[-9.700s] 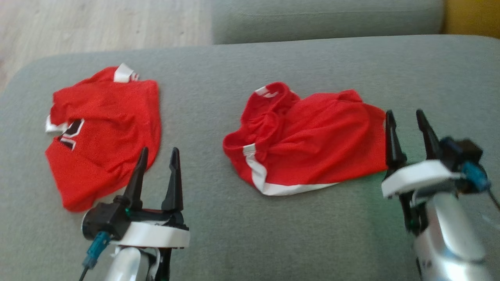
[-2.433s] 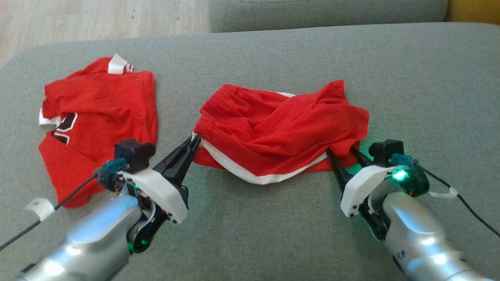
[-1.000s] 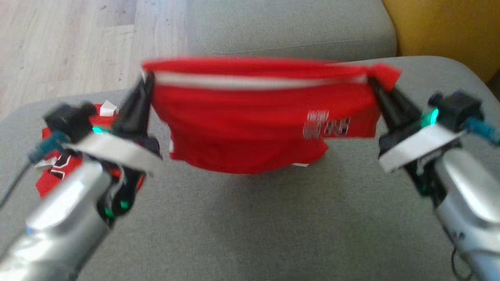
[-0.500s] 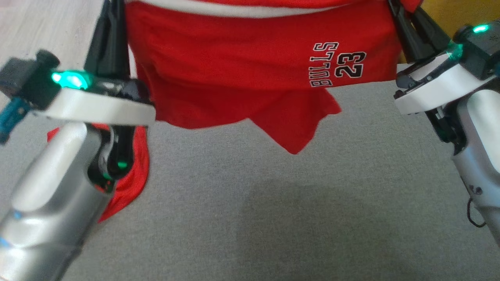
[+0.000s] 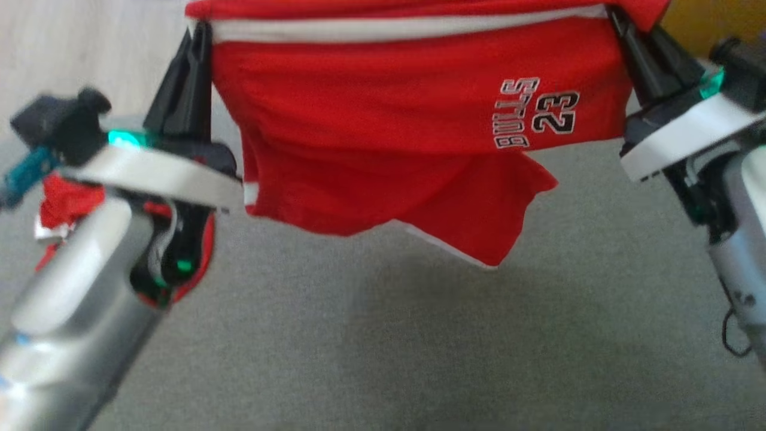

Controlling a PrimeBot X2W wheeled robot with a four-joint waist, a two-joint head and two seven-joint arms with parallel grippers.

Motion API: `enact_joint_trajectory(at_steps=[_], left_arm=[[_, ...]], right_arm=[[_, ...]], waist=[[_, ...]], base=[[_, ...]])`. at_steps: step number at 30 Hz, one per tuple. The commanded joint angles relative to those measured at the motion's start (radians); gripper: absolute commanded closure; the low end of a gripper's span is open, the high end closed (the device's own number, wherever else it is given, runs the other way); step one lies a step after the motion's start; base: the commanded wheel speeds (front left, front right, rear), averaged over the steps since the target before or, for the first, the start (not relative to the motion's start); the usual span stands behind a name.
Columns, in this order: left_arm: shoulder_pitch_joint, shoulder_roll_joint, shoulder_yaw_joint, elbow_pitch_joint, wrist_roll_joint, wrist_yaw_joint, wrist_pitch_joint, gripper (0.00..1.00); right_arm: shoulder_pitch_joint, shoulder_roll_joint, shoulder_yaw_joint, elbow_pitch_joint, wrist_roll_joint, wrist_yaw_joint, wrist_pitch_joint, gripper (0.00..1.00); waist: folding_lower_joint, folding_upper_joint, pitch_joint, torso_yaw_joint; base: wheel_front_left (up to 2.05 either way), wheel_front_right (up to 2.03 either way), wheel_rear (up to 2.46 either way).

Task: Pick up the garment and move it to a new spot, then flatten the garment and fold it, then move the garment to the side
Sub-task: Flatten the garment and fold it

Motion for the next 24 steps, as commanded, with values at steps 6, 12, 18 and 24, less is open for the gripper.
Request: enact_joint_trajectory(at_steps=[6,12,18,24], left_arm=[[-0.317,0.017,0.045,0.157,0.036,-0.063,0.052,1.00],[-0.584,-0.061,0.054,0.413,0.075,-0.130,0.017,1.00],[-0.740,-0.143,0.050,0.606,0.101,-0.204,-0.067,1.00],[-0.743,-0.205,0.045,0.724,0.104,-0.267,-0.116,1.00]], right_arm=[[-0.274,-0.029,0.056,0.118,0.020,-0.001,0.012,1.00],[-0.558,0.013,0.082,0.364,0.011,-0.001,-0.071,1.00],[-0.721,0.069,0.102,0.584,-0.037,-0.001,-0.204,1.00],[-0.717,0.107,0.131,0.712,-0.024,-0.001,-0.244,1.00]], waist=[[0.0000,-0.0001,0.259,-0.013],[0.0000,-0.0001,0.390,-0.011],[0.0000,-0.0001,0.456,-0.019],[0.0000,-0.0001,0.491,-0.016]], base=[[0.00,0.00,0.00],[0.00,0.00,0.00],[0.00,0.00,0.00],[0.00,0.00,0.00]])
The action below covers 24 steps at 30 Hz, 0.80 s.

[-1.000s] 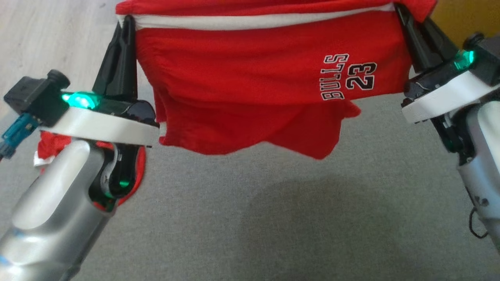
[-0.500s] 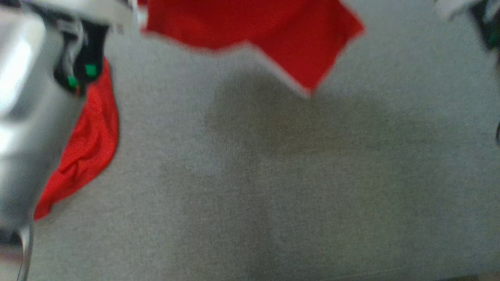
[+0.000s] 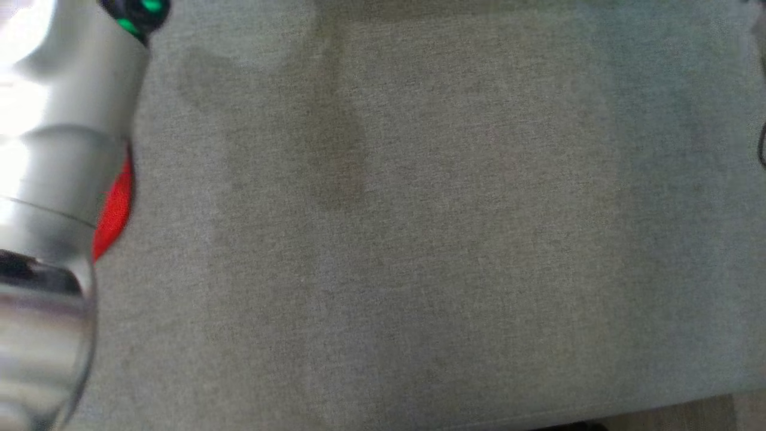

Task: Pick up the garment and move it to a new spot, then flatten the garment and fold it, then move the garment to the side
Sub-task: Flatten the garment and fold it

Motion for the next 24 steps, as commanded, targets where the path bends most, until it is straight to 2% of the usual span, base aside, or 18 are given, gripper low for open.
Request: enact_joint_trajectory(at_steps=[1,6,9,15,24], left_arm=[[-0.020,0.028,0.030,-0.001,0.006,-0.007,-0.016,1.00],[0.093,-0.011,0.021,0.062,0.000,-0.036,-0.026,1.00],[0.190,-0.011,0.033,0.049,-0.007,-0.043,-0.027,1.00],[0.388,0.016,-0.040,-0.017,-0.017,-0.045,-0.027,1.00],[0.601,0.100,-0.182,-0.119,-0.082,-0.045,0.021,1.00]], right_arm=[[0.020,0.004,0.009,-0.002,0.010,-0.001,-0.011,1.00],[0.129,0.007,0.121,0.053,0.074,-0.001,-0.016,1.00],[0.199,-0.007,0.193,0.057,0.157,-0.001,0.014,1.00],[0.326,-0.085,0.352,-0.027,0.352,-0.001,0.133,1.00],[0.460,-0.218,0.544,-0.178,0.589,-0.001,0.286,1.00]], waist=[[-0.0004,0.0001,0.009,0.005],[-0.0004,0.0001,-0.027,0.019],[-0.0004,0.0001,-0.072,0.028],[-0.0004,0.0001,-0.172,0.048],[-0.0004,0.0001,-0.307,0.045]], base=[[0.00,0.00,0.00],[0.00,0.00,0.00],[0.00,0.00,0.00],[0.00,0.00,0.00],[0.00,0.00,0.00]])
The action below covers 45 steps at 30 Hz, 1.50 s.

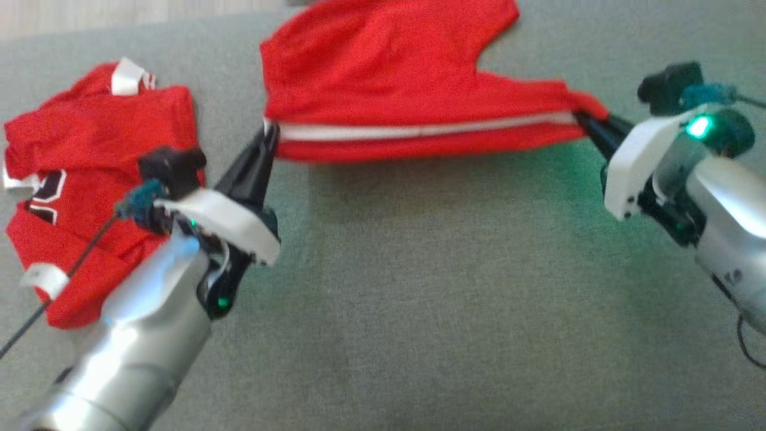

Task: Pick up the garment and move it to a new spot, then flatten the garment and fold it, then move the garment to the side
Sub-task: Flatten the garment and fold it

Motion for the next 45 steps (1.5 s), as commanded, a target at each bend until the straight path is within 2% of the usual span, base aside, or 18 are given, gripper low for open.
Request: enact_joint_trajectory(at_steps=[1,12,21,30,39,45], left_arm=[[-0.007,0.046,0.021,-0.031,-0.012,0.002,0.001,1.00],[0.179,0.074,-0.034,-0.097,-0.042,0.008,0.000,1.00],[0.325,0.099,-0.059,-0.237,-0.067,0.058,0.011,1.00],[0.362,0.138,-0.059,-0.379,-0.070,0.125,0.040,1.00],[0.290,0.150,-0.019,-0.434,-0.064,0.160,0.046,1.00],[0.210,0.136,0.003,-0.427,-0.059,0.171,0.059,1.00]], right_arm=[[0.030,-0.041,0.015,-0.030,0.031,-0.001,0.011,1.00],[0.152,-0.142,0.122,-0.150,0.166,-0.001,0.033,1.00],[0.275,-0.214,0.152,-0.253,0.215,-0.001,0.050,1.00],[0.301,-0.265,0.091,-0.307,0.202,-0.001,0.025,1.00],[0.240,-0.265,0.005,-0.325,0.137,-0.001,0.011,1.00],[0.159,-0.247,-0.047,-0.306,0.077,-0.001,0.026,1.00]], waist=[[0.0003,-0.0001,-0.039,-0.005],[0.0003,-0.0001,-0.178,-0.024],[0.0003,-0.0001,-0.245,-0.024],[0.0003,-0.0001,-0.223,-0.007],[0.0003,-0.0001,-0.165,0.010],[0.0003,-0.0001,-0.099,0.033]], base=[[0.00,0.00,0.00],[0.00,0.00,0.00],[0.00,0.00,0.00],[0.00,0.00,0.00],[0.00,0.00,0.00],[0.00,0.00,0.00]])
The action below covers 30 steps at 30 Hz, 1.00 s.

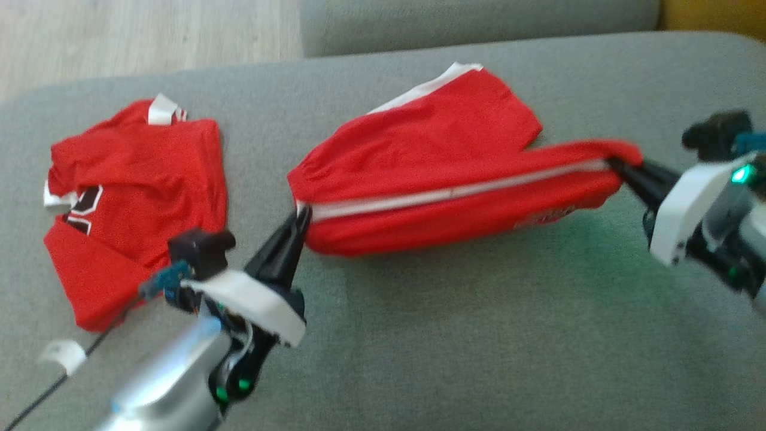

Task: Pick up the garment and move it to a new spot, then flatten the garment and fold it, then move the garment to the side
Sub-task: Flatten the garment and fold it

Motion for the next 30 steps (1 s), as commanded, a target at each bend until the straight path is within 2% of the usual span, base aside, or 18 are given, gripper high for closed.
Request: enact_joint_trajectory(at_steps=[1,10,21,30], left_arm=[[-0.079,0.020,0.059,-0.013,0.007,0.008,-0.001,1.00],[-0.236,-0.031,0.076,0.081,0.031,0.004,0.015,1.00],[-0.355,-0.134,0.073,0.221,0.046,-0.040,-0.026,1.00],[-0.423,-0.209,0.057,0.329,0.065,-0.075,-0.056,1.00]], right_arm=[[-0.039,-0.019,-0.028,0.002,-0.019,-0.001,0.005,1.00],[-0.218,0.013,-0.057,0.066,-0.073,-0.001,0.055,1.00],[-0.399,0.048,0.000,0.194,-0.125,-0.001,0.066,1.00],[-0.485,0.065,0.077,0.280,-0.127,-0.001,0.037,1.00]], waist=[[-0.0002,0.0000,0.041,0.018],[-0.0002,0.0000,0.184,0.076],[-0.0002,0.0000,0.297,0.140],[-0.0002,0.0000,0.344,0.184]], base=[[0.00,0.00,0.00],[0.00,0.00,0.00],[0.00,0.00,0.00],[0.00,0.00,0.00]])
